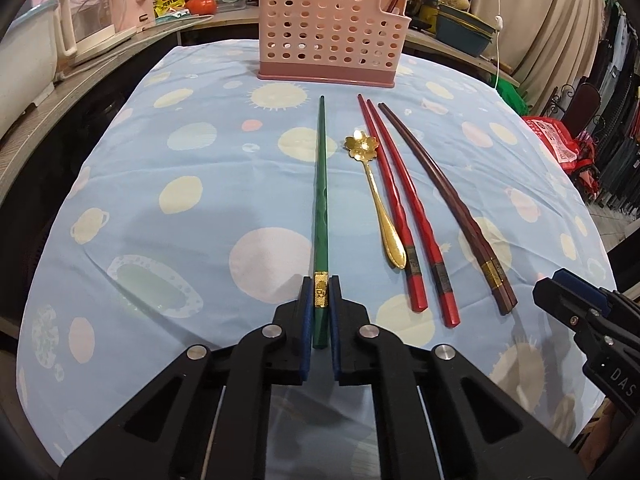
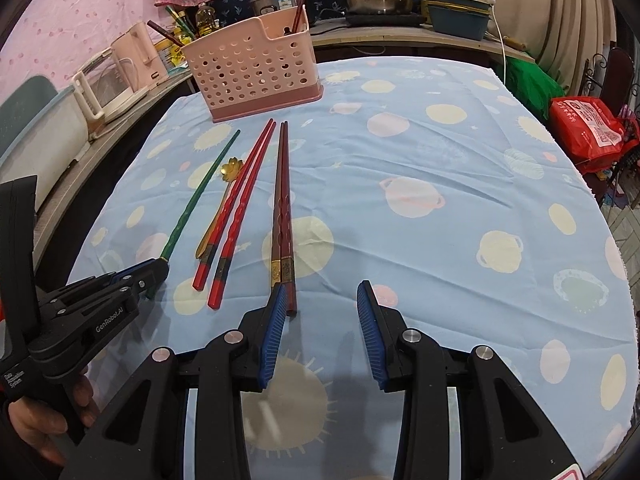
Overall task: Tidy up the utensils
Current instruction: 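Grasp the green chopstick with the left tool, then grasp a dark brown chopstick with the right tool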
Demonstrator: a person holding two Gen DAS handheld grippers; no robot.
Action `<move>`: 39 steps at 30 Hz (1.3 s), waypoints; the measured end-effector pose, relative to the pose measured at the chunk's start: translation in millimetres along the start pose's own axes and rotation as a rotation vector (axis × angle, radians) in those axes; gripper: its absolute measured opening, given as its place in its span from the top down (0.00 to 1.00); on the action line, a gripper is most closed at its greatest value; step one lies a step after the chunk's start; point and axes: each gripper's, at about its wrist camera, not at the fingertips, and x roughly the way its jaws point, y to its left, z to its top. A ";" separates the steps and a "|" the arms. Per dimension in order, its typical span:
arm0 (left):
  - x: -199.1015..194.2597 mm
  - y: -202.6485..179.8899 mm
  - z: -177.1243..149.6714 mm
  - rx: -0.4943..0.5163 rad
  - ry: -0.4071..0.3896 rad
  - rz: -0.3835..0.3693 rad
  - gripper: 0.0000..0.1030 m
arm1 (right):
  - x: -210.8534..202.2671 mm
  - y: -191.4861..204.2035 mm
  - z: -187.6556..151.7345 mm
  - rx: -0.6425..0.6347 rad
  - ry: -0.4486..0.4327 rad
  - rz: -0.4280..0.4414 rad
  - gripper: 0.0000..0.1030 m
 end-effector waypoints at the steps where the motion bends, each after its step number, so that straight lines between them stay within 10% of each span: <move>1: 0.1 0.0 0.0 0.000 0.000 0.000 0.93 | 1.5 1.1 0.4 -0.005 0.002 -0.001 0.65; 39: 1.1 -0.4 -0.6 0.001 0.000 0.001 0.93 | 38.7 24.1 12.9 -0.130 -0.002 -0.045 0.86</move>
